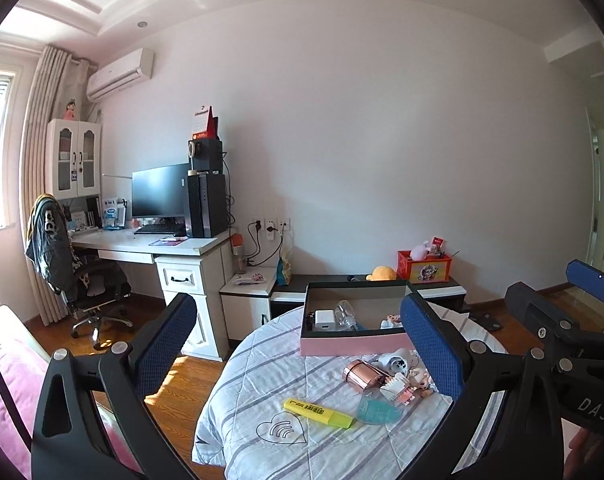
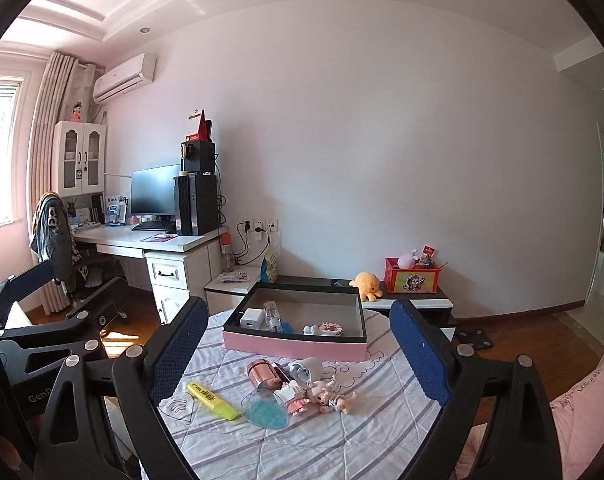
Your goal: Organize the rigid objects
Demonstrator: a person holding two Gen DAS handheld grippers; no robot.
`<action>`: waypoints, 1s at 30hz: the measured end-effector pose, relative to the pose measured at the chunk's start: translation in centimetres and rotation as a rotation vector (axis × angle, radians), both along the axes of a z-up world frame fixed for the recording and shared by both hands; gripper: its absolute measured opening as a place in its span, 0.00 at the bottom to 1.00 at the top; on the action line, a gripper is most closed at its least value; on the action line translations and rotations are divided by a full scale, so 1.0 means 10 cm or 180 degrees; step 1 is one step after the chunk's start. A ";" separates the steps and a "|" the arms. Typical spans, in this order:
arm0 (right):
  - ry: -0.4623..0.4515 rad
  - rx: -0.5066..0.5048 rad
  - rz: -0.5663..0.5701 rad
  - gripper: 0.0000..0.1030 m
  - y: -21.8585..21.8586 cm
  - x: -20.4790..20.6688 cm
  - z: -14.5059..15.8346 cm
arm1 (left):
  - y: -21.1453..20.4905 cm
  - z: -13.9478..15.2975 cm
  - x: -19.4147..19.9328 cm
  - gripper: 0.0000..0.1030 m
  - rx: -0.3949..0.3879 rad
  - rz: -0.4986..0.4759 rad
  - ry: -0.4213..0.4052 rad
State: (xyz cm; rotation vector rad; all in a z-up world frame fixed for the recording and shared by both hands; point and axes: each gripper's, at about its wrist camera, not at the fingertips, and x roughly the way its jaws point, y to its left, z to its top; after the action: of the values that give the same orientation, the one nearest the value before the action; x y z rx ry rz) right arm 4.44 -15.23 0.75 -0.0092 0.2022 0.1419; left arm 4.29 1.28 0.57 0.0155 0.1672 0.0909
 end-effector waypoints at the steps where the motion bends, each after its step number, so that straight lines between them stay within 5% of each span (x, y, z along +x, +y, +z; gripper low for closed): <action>1: -0.0018 0.0002 -0.0004 0.91 0.00 -0.06 0.01 | 0.00 0.01 -0.04 1.00 -0.0005 -0.0004 -0.0018; 10: -0.0122 -0.0014 -0.0039 0.91 -0.02 -0.30 0.07 | -0.02 0.08 -0.29 1.00 -0.0040 -0.0018 -0.0107; 21: 0.0012 0.0000 -0.0045 0.91 -0.06 -0.15 -0.05 | -0.06 -0.04 -0.11 1.00 0.0012 -0.0034 0.0013; 30: 0.0428 0.0004 -0.0103 0.91 -0.19 0.38 -0.45 | -0.01 -0.46 0.49 1.00 -0.0051 -0.0292 0.0644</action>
State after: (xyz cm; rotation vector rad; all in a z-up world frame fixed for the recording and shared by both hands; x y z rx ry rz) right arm 8.28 -17.08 -3.72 0.0048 0.3363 0.1105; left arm 9.24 1.22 -4.04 0.0163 0.3691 -0.0039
